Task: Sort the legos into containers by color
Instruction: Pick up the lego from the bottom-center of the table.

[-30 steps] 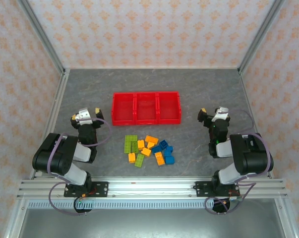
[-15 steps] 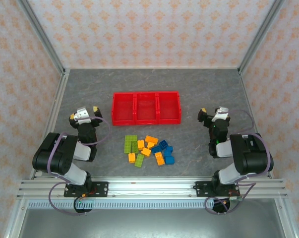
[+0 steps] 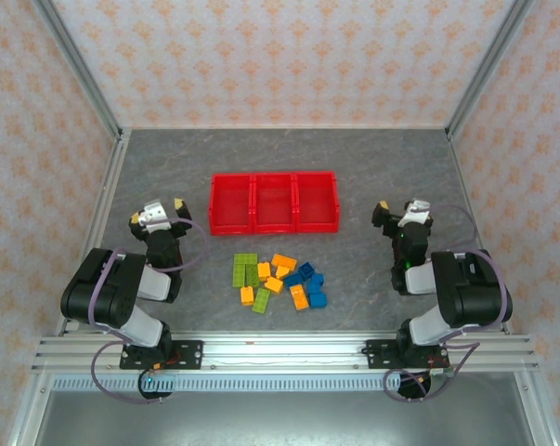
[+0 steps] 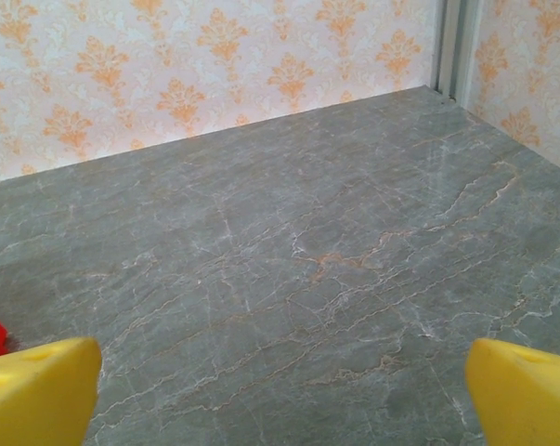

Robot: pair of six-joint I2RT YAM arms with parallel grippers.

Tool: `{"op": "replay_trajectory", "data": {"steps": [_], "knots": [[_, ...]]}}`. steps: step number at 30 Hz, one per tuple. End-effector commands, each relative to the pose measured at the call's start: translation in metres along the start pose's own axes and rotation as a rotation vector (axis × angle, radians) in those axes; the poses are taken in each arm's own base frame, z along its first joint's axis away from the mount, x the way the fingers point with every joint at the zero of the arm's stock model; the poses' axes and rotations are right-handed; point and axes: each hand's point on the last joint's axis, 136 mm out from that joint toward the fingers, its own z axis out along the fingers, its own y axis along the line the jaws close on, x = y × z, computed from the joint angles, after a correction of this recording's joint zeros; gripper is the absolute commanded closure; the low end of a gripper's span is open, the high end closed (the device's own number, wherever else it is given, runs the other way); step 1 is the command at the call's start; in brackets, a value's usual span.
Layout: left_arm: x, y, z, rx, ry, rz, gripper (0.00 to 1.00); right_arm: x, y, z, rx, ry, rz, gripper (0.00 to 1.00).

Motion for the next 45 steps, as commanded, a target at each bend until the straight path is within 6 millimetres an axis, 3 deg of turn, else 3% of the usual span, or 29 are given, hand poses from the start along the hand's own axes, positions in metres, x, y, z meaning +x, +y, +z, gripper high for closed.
{"op": "replay_trajectory", "data": {"steps": [1,3,6,8,12,14,16,19,23,28,30,33,38,45], "knots": [[-0.030,0.006,-0.026,-0.013,-0.146,-0.027,0.01,-0.048,-0.007,0.004,0.098,-0.021,0.089,0.00],[-0.047,0.016,-0.045,-0.150,-0.191,-0.016,0.01,-0.072,-0.016,-0.002,0.180,-0.007,0.254,0.00],[-0.074,-0.005,-0.051,-0.107,-0.184,-0.040,0.01,-0.094,-0.029,-0.019,0.264,-0.033,0.529,0.00],[-0.097,-0.023,-0.049,-0.021,-0.137,-0.126,0.01,-0.113,-0.009,-0.022,0.130,-0.041,0.521,0.00],[-0.147,-0.027,-0.062,0.040,-0.047,-0.289,0.01,-0.147,0.026,-0.036,-0.044,0.013,0.501,0.00],[-0.159,-0.026,-0.073,0.062,0.025,-0.327,0.01,-0.152,0.042,-0.042,-0.112,0.089,0.486,0.00],[-0.159,-0.027,-0.083,0.094,0.115,-0.339,0.01,-0.147,0.062,-0.047,-0.193,0.194,0.465,0.00],[-0.141,-0.034,-0.100,0.167,0.280,-0.309,0.01,-0.120,0.086,-0.057,-0.282,0.389,0.442,0.00],[-0.098,-0.050,-0.123,0.277,0.508,-0.265,0.01,-0.066,0.118,-0.084,-0.348,0.654,0.316,0.00],[-0.056,-0.055,-0.136,0.312,0.623,-0.308,0.01,-0.003,0.142,-0.115,-0.326,0.891,0.182,0.00],[-0.062,-0.062,-0.140,0.364,0.617,-0.325,0.01,0.026,0.146,-0.127,-0.286,0.982,0.097,0.00],[-0.065,-0.055,-0.142,0.347,0.603,-0.317,0.01,0.052,0.151,-0.146,-0.262,1.056,0.006,0.00],[-0.081,-0.051,-0.148,0.376,0.546,-0.344,0.01,0.070,0.161,-0.166,-0.274,1.091,-0.074,0.04],[-0.095,-0.051,-0.156,0.456,0.429,-0.420,0.01,0.101,0.181,-0.176,-0.329,1.177,-0.226,0.13]]}}
